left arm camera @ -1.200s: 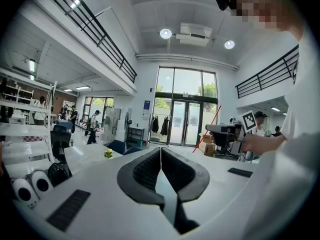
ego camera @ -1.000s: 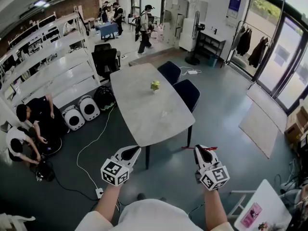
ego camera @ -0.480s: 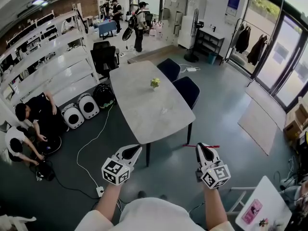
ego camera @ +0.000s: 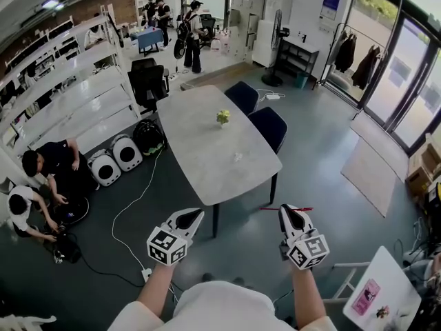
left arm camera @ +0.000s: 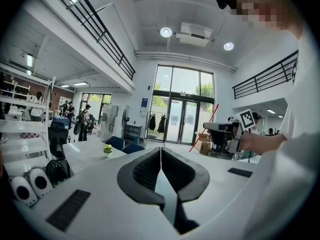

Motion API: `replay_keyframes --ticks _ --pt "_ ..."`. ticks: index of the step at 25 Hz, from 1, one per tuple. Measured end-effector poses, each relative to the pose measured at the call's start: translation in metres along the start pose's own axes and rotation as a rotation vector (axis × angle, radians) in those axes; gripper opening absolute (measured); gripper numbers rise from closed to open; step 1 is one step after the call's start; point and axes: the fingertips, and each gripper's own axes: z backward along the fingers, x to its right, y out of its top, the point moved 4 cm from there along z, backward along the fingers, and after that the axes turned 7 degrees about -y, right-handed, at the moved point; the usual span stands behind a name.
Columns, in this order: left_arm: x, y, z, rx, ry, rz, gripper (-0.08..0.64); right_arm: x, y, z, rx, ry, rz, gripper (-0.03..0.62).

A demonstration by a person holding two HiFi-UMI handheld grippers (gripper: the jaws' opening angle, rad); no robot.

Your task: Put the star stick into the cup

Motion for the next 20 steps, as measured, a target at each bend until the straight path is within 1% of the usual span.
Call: replay_keyframes --ticks 5,11,16,20 --pt "-0.011 -0.001 0.006 -0.011 -0.025 0.0 0.023 -0.012 0.002 -0.007 -0.009 -0.014 0.01 0.019" --pt "-0.027 -0.021 0.02 -0.031 -0.057 0.008 0.023 -0.032 -0.011 -0.014 -0.008 -0.045 0.015 0.02" --pt "-0.038 -0.013 0.019 -0.032 -0.057 0.013 0.023 -0.033 -0.008 -0.02 -0.023 -0.061 0.004 0.02" --pt "-0.047 -0.019 0.013 -0.031 -0.052 0.021 0.023 -0.03 -0.015 -0.029 -0.025 -0.058 0.005 0.02"
